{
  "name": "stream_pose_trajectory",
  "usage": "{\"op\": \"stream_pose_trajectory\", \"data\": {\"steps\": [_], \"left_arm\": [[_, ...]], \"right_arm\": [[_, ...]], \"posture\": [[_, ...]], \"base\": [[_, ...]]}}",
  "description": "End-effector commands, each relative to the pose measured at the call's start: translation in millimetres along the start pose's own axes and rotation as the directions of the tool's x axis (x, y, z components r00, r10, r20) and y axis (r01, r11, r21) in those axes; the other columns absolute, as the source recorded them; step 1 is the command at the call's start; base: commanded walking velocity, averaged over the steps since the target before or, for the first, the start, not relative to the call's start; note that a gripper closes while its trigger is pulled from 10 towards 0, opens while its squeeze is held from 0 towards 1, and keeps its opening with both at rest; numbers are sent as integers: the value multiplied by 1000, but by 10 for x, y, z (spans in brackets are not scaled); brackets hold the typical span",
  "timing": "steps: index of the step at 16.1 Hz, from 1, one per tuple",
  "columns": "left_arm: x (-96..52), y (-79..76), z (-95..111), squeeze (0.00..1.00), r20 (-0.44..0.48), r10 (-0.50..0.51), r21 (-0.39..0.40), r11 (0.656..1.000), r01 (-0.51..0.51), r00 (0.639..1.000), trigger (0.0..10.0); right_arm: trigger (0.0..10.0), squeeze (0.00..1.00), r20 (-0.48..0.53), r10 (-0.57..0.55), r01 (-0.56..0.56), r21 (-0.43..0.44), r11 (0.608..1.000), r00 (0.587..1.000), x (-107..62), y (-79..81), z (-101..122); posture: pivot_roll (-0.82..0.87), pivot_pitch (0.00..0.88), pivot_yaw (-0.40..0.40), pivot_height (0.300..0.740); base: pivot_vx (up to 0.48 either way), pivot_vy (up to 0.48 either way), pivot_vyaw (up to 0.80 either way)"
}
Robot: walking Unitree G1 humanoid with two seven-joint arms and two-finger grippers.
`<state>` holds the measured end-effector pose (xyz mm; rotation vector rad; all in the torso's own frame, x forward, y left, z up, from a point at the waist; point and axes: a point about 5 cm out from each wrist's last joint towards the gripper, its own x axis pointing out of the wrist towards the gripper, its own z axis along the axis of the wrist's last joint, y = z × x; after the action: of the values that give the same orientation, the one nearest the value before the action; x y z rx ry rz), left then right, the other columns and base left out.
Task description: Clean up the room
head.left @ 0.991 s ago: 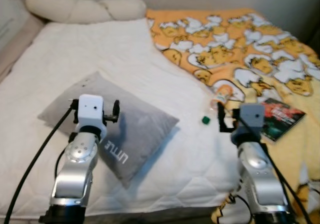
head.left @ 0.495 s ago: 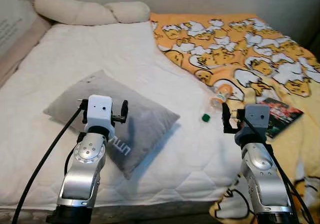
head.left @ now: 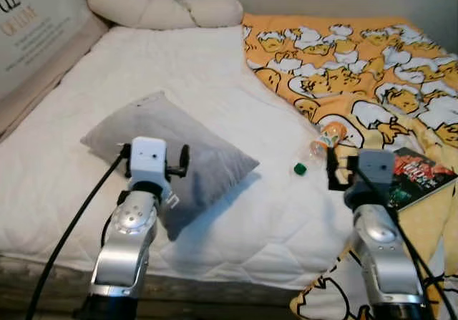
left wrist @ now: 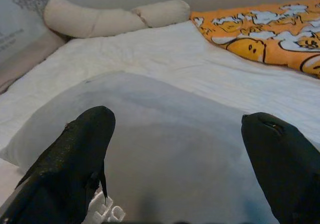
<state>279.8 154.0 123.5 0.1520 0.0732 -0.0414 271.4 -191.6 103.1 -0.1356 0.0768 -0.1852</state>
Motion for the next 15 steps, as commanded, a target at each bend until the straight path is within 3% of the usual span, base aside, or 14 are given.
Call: {"op": "stream_pose_trajectory", "data": {"steps": [1, 5, 9, 12, 15], "left_arm": [[0, 58, 13, 0, 8, 17, 4, 1000, -17, 1000, 10000], [6, 73, -3, 0, -1, 21, 6, 1000, -21, 1000, 10000], [18, 69, 11, 0, 9, 13, -7, 1000, -13, 1000, 10000], [35, 63, 21, 0, 9, 17, -9, 1000, -17, 1000, 10000], [31, 55, 26, 0, 14, 22, -11, 1000, -22, 1000, 10000]], "right_arm": [[10000, 0, 6, 6, -6, 8, 1000, 1000, 17, 41, 29], [10000, 0, 10, 6, -6, 8, 1000, 1000, 14, 42, 32], [10000, 0, 33, -36, 37, -16, 999, 999, 40, -28, 74], [10000, 0, 20, -55, 55, -4, 998, 998, 54, -50, 61], [10000, 0, 23, -54, 54, -2, 999, 998, 68, -46, 67]], "posture": [[45, 0, 4, 740], [44, 0, 3, 740], [41, 0, 3, 740], [42, 0, 1, 740], [43, 0, -1, 740]], "base": [[0, 0, 0], [0, 0, 0], [347, 0, 600], [416, 0, 0], [0, 0, 0]]}}
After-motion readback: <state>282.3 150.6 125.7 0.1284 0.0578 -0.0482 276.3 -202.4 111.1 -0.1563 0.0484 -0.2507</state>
